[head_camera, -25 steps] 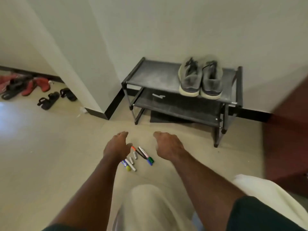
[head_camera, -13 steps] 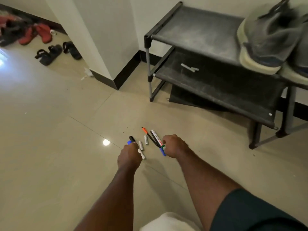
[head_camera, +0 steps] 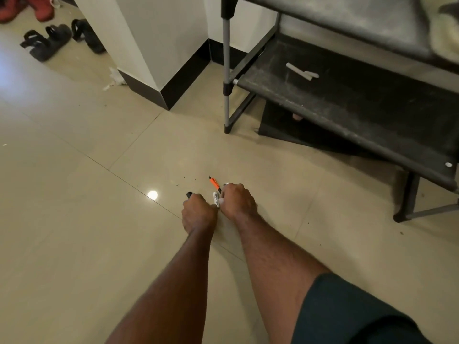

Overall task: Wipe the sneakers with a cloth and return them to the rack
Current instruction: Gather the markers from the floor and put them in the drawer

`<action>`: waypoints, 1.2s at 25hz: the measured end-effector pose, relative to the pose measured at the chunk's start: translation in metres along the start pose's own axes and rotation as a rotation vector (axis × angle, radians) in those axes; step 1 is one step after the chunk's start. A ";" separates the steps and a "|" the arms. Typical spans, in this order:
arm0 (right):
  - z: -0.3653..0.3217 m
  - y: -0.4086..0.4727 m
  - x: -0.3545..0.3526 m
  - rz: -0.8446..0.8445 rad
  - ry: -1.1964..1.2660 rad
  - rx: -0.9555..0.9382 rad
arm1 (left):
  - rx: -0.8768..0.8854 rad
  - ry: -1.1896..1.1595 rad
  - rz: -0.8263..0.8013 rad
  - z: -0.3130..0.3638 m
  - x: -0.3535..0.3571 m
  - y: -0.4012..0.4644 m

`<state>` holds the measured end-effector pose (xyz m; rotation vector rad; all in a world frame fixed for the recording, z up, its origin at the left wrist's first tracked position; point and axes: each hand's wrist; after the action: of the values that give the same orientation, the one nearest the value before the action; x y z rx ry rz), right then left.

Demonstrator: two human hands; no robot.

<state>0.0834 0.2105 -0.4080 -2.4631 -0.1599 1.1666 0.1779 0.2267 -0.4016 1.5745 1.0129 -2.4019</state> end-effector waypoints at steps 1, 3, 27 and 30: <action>-0.002 0.001 0.006 0.011 -0.008 -0.004 | -0.015 0.020 0.004 -0.002 0.003 0.001; -0.007 0.000 0.018 0.019 -0.021 -0.014 | -0.021 0.061 -0.005 -0.009 0.011 0.002; 0.022 0.016 -0.006 0.212 0.132 0.161 | 0.023 0.034 -0.004 -0.009 0.033 0.014; 0.042 0.011 0.000 0.108 0.091 0.248 | 0.048 0.112 -0.006 -0.009 0.036 0.016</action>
<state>0.0506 0.2139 -0.4368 -2.3219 0.1378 1.0451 0.1755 0.2291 -0.4416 1.7425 0.9865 -2.3821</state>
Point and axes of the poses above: each hand's wrist, its own y-axis towards the middle knuckle, its own x-axis out of the palm, z = x × y, and after that the axes turned 12 degrees about y, right-handed
